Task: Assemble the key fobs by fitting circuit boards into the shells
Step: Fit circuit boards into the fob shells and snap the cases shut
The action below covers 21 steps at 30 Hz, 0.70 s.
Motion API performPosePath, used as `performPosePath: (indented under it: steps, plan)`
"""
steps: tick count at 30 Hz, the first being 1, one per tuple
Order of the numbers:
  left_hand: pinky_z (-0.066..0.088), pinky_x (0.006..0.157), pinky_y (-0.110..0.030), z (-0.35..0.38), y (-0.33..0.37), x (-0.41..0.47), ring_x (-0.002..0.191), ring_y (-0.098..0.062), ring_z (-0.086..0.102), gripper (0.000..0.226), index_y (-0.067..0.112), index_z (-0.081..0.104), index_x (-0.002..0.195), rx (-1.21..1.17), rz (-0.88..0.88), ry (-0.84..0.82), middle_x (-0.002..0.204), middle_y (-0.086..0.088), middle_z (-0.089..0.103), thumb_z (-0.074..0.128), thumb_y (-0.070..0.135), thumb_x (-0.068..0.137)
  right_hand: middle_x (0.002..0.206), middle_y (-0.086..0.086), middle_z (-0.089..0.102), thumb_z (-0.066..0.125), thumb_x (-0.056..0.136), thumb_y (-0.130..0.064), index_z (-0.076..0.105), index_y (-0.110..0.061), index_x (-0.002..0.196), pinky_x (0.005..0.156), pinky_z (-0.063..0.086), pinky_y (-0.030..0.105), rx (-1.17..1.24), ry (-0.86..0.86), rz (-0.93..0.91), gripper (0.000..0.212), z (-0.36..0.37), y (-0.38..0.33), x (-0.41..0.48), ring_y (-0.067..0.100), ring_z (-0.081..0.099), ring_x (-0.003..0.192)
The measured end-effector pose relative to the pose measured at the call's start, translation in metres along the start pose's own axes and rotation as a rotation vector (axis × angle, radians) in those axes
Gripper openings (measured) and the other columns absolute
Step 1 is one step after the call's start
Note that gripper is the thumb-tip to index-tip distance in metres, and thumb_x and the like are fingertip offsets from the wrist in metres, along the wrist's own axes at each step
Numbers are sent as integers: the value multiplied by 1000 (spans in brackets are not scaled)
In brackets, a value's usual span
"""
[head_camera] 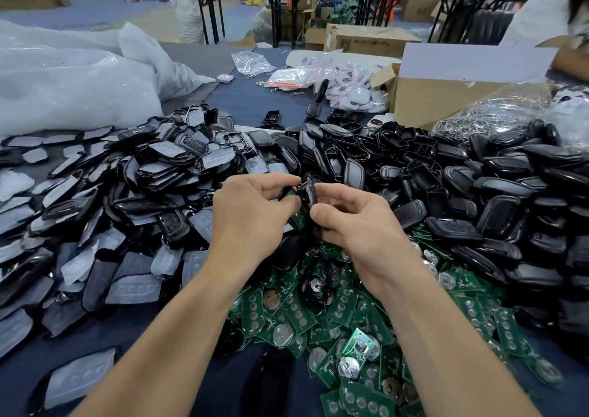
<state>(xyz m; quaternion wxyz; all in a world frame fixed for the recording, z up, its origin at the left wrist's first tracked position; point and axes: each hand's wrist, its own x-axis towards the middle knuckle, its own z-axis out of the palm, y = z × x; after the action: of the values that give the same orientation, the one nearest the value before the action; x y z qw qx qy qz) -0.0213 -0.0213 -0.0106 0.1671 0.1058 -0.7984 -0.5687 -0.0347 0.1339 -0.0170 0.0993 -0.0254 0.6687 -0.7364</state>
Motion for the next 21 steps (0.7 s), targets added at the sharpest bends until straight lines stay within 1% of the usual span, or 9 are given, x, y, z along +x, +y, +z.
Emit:
performPosePath:
  steps: [2, 4, 6, 8, 10, 13, 17, 19, 21]
  plan:
    - [65, 76, -32, 0, 0, 1, 79, -3, 77, 36, 55, 78, 84, -43, -18, -17, 91, 11, 81, 86, 22, 72, 90, -4, 78, 78, 86, -3, 80, -30, 98, 87, 63, 37, -103, 19, -56, 30, 1, 1, -1, 20, 76, 92]
    - [65, 69, -31, 0, 1, 2, 77, -9, 78, 28, 43, 82, 86, -126, -54, -55, 90, 6, 82, 88, 17, 79, 89, -3, 78, 79, 82, -4, 81, -33, 95, 89, 62, 43, -185, 52, -109, 32, 1, 2, 0, 25, 75, 91]
    - [63, 66, -26, 0, 3, 3, 80, -13, 79, 22, 32, 82, 93, -251, -125, -142, 89, 3, 82, 77, 10, 92, 87, -6, 77, 81, 80, -6, 82, -34, 97, 90, 62, 43, -234, 96, -133, 33, 0, 2, 0, 19, 75, 86]
    - [62, 68, -24, 0, 4, 4, 85, -16, 79, 28, 26, 81, 101, -357, -189, -254, 92, -1, 82, 64, 4, 100, 89, -12, 77, 82, 79, -7, 80, -38, 96, 90, 62, 39, -269, 131, -150, 35, -2, 2, 0, 9, 75, 86]
    - [62, 72, -24, -2, 3, 5, 86, -13, 78, 32, 22, 79, 108, -399, -197, -328, 94, 0, 82, 62, -3, 98, 90, -14, 77, 83, 79, -9, 79, -41, 95, 90, 62, 35, -293, 147, -164, 36, -4, 1, 0, 5, 74, 87]
    - [61, 75, -22, -3, 1, 3, 91, -14, 79, 39, 19, 75, 117, -425, -151, -387, 102, -1, 82, 69, -9, 91, 92, -15, 77, 85, 77, -13, 80, -38, 101, 90, 61, 32, -335, 163, -170, 34, -5, 1, 0, 1, 73, 91]
    - [60, 74, -21, -1, -3, 2, 90, -13, 79, 45, 21, 73, 115, -429, -109, -365, 103, -2, 82, 72, -13, 86, 86, -27, 75, 86, 76, -17, 77, -44, 92, 83, 58, 20, -414, 157, -215, 33, -4, -1, -2, -9, 70, 89]
    - [60, 74, -22, 0, -4, 2, 88, -13, 78, 46, 22, 74, 113, -423, -96, -349, 103, -3, 82, 74, -15, 84, 84, -28, 75, 86, 75, -16, 77, -45, 90, 81, 56, 14, -444, 150, -241, 34, -6, -1, -3, -12, 70, 88]
    - [60, 74, -22, 0, -4, 2, 85, -13, 78, 47, 21, 76, 111, -418, -80, -334, 102, -4, 82, 76, -15, 81, 90, -22, 78, 86, 73, -15, 80, -39, 97, 84, 58, 19, -435, 148, -244, 34, -8, -1, -2, -9, 71, 91]
